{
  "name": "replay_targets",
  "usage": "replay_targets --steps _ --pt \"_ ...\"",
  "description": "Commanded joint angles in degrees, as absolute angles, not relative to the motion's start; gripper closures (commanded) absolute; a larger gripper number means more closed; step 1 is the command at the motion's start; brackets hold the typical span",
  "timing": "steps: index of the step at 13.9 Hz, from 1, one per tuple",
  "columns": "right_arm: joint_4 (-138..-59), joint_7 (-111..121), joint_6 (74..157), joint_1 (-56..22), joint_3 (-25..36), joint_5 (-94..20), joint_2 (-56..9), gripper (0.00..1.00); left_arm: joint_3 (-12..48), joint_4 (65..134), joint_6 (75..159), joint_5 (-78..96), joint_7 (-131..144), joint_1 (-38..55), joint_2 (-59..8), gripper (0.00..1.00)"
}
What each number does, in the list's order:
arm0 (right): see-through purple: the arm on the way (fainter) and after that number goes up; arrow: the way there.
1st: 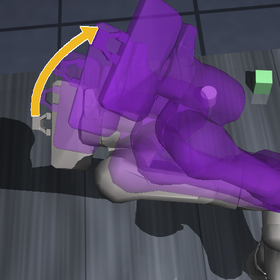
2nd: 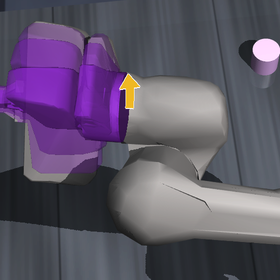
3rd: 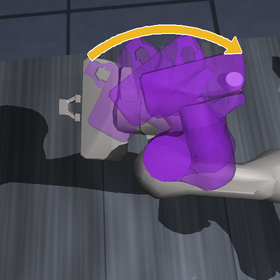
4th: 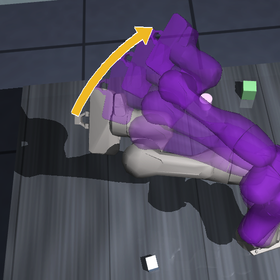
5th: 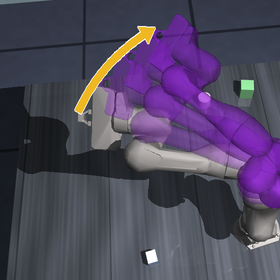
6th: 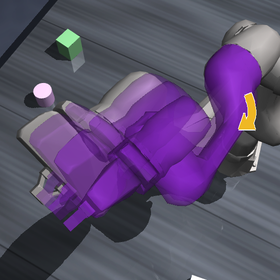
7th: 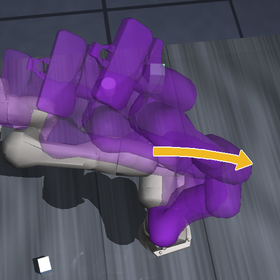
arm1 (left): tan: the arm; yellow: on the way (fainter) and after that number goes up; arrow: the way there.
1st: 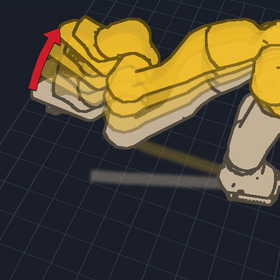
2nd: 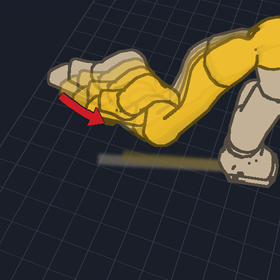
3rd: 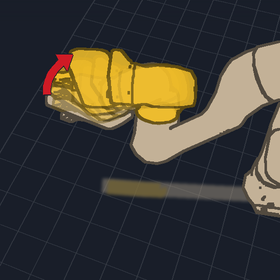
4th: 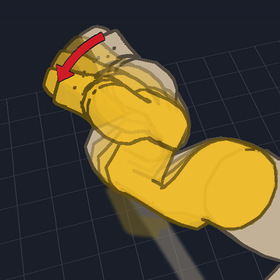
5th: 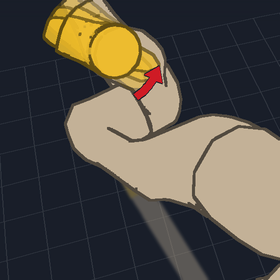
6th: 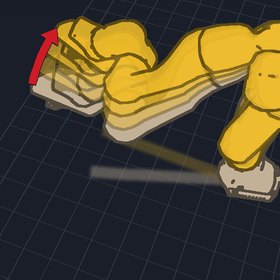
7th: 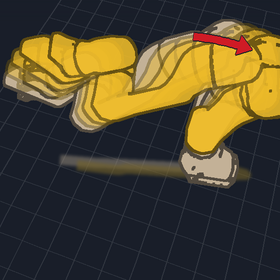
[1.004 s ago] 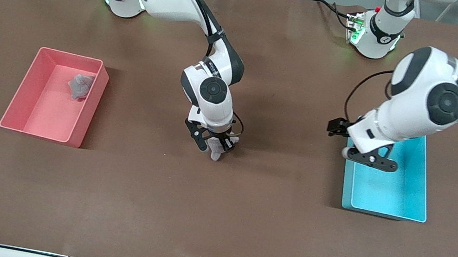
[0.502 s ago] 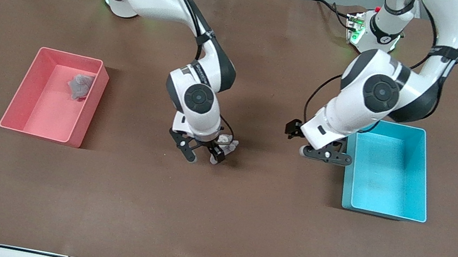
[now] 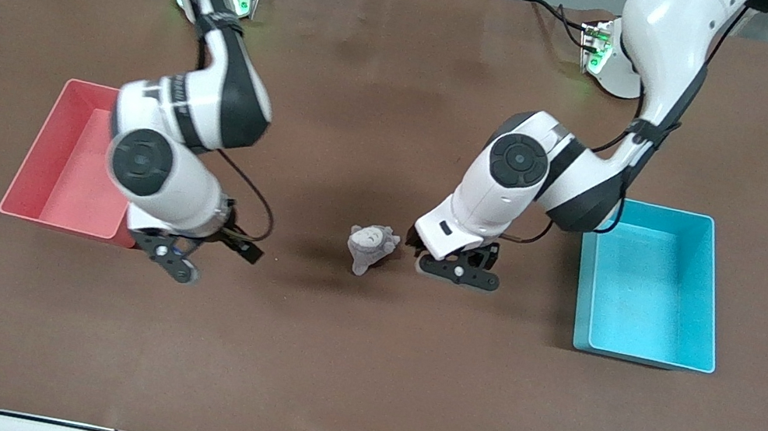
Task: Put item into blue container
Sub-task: 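Carry the plush to the cyan box while the right gripper grasps another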
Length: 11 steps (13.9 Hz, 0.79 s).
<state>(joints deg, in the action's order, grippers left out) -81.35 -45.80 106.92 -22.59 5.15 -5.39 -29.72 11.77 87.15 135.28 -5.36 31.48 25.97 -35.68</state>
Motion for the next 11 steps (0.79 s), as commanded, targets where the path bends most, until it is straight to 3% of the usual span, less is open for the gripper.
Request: replay_targets --steps 1,5,9,11 --pt "-94.4 -34.7 108.7 -16.1 4.0 -5.7 -20.9 0.00 11.6 83.8 141.7 -6.6 36.6 28.8 -41.4 0.02" --pt "-103.3 -17.1 110.7 -4.6 4.0 -5.6 -17.4 0.00 11.6 83.8 143.3 -6.5 44.9 33.0 -43.8 0.07" --pt "-114.1 -8.1 117.3 0.6 4.0 -5.7 -14.1 0.00 11.5 83.7 144.5 -7.0 45.3 34.0 -46.5 0.10" --pt "-117.0 -4.7 119.1 3.0 3.9 -6.0 -14.4 0.00 11.5 83.8 149.7 -7.3 45.0 34.0 -48.1 0.10"
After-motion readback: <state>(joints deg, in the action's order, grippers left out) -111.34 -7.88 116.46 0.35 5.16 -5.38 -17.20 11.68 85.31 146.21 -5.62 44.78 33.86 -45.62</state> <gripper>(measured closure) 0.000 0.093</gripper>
